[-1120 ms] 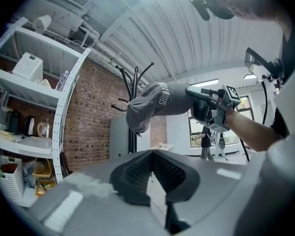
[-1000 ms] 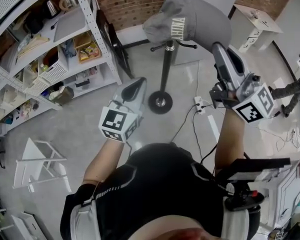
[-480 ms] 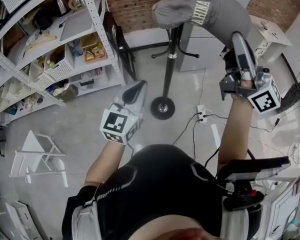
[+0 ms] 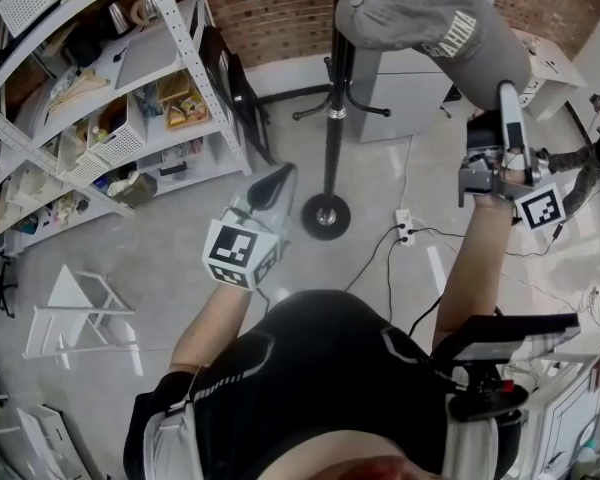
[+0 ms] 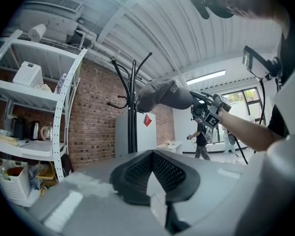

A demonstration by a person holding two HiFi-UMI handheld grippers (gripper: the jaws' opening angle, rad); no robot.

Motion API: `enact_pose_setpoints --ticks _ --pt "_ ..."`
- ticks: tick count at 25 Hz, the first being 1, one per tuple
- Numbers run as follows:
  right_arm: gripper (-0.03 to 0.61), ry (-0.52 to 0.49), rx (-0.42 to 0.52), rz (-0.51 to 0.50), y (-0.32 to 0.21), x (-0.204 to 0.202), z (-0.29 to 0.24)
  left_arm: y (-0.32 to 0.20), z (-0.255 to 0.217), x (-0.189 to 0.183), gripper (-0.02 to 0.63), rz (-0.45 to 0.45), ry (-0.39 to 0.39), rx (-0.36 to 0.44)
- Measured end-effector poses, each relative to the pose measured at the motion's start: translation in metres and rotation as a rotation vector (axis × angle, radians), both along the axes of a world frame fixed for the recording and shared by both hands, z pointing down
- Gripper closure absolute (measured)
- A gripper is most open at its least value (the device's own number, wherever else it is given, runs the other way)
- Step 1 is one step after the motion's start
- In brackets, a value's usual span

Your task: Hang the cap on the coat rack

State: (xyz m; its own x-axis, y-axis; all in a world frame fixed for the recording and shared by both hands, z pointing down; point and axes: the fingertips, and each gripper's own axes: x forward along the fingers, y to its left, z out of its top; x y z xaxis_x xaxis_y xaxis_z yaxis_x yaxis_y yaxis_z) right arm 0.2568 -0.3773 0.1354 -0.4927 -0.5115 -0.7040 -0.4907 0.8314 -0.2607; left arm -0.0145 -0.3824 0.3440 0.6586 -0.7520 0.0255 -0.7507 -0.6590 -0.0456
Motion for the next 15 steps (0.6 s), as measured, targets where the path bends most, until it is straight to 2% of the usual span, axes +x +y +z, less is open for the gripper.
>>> enact_pose_setpoints --ticks 15 --pt "0.552 -0.112 -0.138 0.005 0.01 0.04 0.066 0.0 0.005 0.05 0.609 0.114 -0.034 -0.02"
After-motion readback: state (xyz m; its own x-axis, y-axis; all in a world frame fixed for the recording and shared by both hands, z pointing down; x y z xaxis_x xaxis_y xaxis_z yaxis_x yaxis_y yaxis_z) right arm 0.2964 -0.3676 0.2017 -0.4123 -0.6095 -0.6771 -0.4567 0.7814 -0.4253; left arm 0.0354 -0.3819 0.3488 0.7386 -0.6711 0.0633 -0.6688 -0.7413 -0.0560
